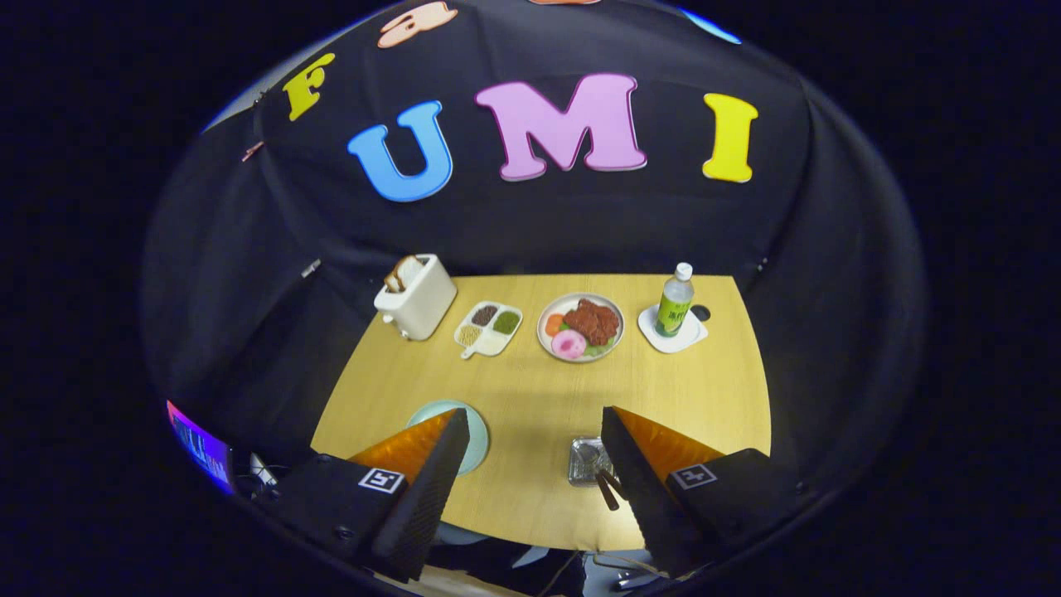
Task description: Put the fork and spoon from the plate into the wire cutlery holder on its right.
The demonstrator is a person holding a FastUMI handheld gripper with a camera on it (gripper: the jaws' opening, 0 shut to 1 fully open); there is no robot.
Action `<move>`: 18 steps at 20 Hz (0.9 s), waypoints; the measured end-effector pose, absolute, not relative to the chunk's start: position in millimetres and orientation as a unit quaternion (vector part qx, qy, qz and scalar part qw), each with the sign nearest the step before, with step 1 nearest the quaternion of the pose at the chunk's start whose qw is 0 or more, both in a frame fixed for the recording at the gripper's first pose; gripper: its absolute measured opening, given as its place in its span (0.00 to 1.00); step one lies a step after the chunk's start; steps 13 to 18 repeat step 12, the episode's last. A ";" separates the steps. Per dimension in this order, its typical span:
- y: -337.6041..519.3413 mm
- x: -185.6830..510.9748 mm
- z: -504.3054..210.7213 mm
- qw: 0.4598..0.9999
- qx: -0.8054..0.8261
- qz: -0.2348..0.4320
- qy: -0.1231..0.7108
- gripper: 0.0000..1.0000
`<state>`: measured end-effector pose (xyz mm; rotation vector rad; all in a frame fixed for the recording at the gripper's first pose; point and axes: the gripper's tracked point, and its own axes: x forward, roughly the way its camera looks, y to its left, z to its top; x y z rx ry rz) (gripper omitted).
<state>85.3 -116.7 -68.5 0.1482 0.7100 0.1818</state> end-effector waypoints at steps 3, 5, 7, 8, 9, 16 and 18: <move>-120.6 74.1 -35.8 0.956 0.079 0.071 0.275 1.00; -120.1 69.2 -19.1 0.970 0.079 0.053 0.223 1.00; -118.6 62.3 3.1 0.983 0.072 0.037 0.164 1.00; -118.0 59.3 9.9 0.988 0.065 0.030 0.140 0.99; -115.6 52.3 13.2 0.990 0.060 0.024 0.121 0.99; -96.8 41.2 5.8 0.991 0.053 0.036 0.120 0.99; -96.8 41.2 5.8 0.991 0.053 0.036 0.120 0.99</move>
